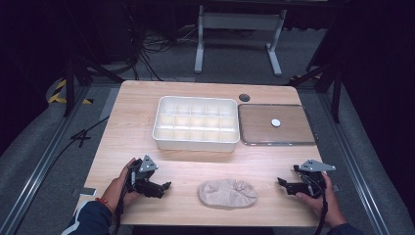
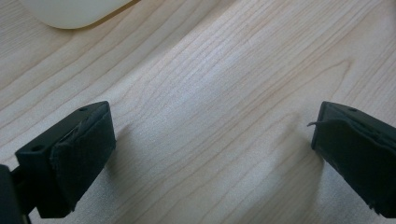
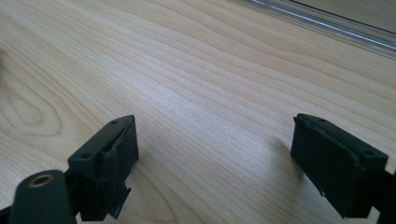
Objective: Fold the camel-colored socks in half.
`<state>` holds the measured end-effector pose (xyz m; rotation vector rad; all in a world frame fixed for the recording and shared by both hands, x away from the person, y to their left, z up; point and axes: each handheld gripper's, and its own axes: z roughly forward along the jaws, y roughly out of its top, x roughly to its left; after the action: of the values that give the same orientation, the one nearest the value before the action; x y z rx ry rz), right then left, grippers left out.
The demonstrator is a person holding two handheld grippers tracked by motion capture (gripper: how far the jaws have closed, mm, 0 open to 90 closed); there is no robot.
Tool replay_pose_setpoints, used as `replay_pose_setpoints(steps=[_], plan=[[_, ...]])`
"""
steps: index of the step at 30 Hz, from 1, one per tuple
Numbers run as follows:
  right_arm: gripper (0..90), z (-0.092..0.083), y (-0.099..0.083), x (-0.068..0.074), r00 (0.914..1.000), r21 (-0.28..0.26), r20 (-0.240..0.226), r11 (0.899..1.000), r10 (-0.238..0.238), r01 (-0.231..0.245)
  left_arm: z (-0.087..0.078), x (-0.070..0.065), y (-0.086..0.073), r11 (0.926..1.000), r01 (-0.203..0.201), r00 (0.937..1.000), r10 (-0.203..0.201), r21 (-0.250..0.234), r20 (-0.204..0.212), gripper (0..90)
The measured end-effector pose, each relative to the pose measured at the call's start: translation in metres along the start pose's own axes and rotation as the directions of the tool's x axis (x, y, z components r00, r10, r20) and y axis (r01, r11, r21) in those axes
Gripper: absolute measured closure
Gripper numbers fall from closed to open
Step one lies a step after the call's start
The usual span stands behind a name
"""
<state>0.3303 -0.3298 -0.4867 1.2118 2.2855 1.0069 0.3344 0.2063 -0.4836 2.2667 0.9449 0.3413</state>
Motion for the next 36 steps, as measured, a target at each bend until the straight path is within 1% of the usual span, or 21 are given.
replay_pose_setpoints(steps=[2, 3, 8, 9, 13, 17, 21, 24, 25, 26, 28, 31, 32, 33, 34, 36], plan=[[14.8, 0.0001, 0.0000, -0.0011, 1.0000, -0.001, -0.005, 1.000, -0.006, 0.006, 0.0000, 0.0024, -0.0003, 0.9998, -0.017, 0.9997, 0.017, -0.002, 0.016, 0.0], [14.7, 0.0003, 0.0000, -0.0013, 1.0000, -0.001, -0.006, 1.000, -0.007, 0.007, 0.0000, 0.0027, -0.0003, 0.9998, -0.020, 0.9996, 0.020, -0.003, 0.019, 0.0], [14.3, 0.0013, 0.0009, -0.0021, 0.9999, 0.001, -0.005, 1.000, -0.013, 0.013, -0.0006, 0.0022, -0.0011, 0.9999, -0.014, 0.9997, 0.014, -0.003, 0.017, 0.0], [14.3, 0.0018, 0.0013, -0.0023, 0.9999, 0.002, -0.006, 1.000, -0.013, 0.013, -0.0003, 0.0023, -0.0015, 0.9999, -0.013, 0.9997, 0.014, -0.009, 0.019, 0.0], [14.6, 0.0020, 0.0019, -0.0021, 1.0000, 0.002, -0.002, 1.000, -0.003, 0.003, -0.0011, 0.0036, -0.0019, 0.9996, -0.027, 0.9993, 0.027, -0.005, 0.026, 0.0], [15.3, 0.0018, 0.0025, -0.0018, 1.0000, 0.005, 0.003, 1.000, 0.001, -0.001, -0.0012, 0.0038, -0.0022, 0.9996, -0.026, 0.9992, 0.026, -0.006, 0.029, 0.0], [20.5, 0.0002, 0.0019, -0.0034, 1.0000, 0.002, 0.008, 1.000, 0.001, -0.001, -0.0011, 0.0053, -0.0021, 0.9992, -0.040, 0.9982, 0.040, -0.007, 0.043, 0.1], [26.7, -0.0008, 0.0021, -0.0047, 0.9999, -0.006, 0.012, 1.000, 0.012, -0.012, -0.0016, 0.0057, -0.0026, 0.9988, -0.048, 0.9979, 0.048, -0.010, 0.042, 0.4], [29.2, -0.0007, 0.0026, -0.0054, 1.0000, -0.012, 0.006, 1.000, 0.006, -0.006, -0.0017, 0.0059, -0.0026, 0.9986, -0.052, 0.9977, 0.053, -0.009, 0.043, 0.4], [29.6, -0.0007, 0.0031, -0.0051, 1.0000, -0.010, 0.002, 1.000, 0.004, -0.004, -0.0017, 0.0057, -0.0026, 0.9986, -0.052, 0.9977, 0.053, -0.010, 0.042, 0.4], [32.1, -0.0009, 0.0042, -0.0033, 1.0000, -0.016, 0.002, 1.000, -0.001, 0.002, -0.0017, 0.0057, -0.0026, 0.9987, -0.050, 0.9979, 0.050, -0.009, 0.042, 0.4], [38.6, -0.0044, 0.0058, -0.0002, 0.9999, -0.032, 0.007, 0.999, -0.013, 0.013, -0.0022, 0.0068, -0.0031, 0.9982, -0.059, 0.9970, 0.059, -0.007, 0.051, 0.4], [38.6, -0.0044, 0.0058, -0.0002, 0.9999, -0.032, 0.007, 0.999, -0.013, 0.013, -0.0022, 0.0068, -0.0031, 0.9982, -0.059, 0.9970, 0.059, -0.007, 0.051, 0.4], [45.0, -0.0069, 0.0075, 0.0003, 1.0000, -0.050, 0.004, 0.999, -0.007, 0.007, -0.0030, 0.0081, -0.0034, 0.9977, -0.068, 0.9961, 0.068, -0.005, 0.055, 0.4], [45.0, -0.0069, 0.0075, 0.0003, 1.0000, -0.050, 0.004, 0.999, -0.007, 0.007, -0.0030, 0.0081, -0.0034, 0.9977, -0.068, 0.9961, 0.068, -0.005, 0.055, 0.4], [51.2, -0.0073, 0.0097, 0.0005, 0.9999, -0.061, -0.010, 0.998, -0.003, 0.002, -0.0032, 0.0089, -0.0038, 0.9974, -0.071, 0.9958, 0.072, -0.006, 0.057, 0.4]])
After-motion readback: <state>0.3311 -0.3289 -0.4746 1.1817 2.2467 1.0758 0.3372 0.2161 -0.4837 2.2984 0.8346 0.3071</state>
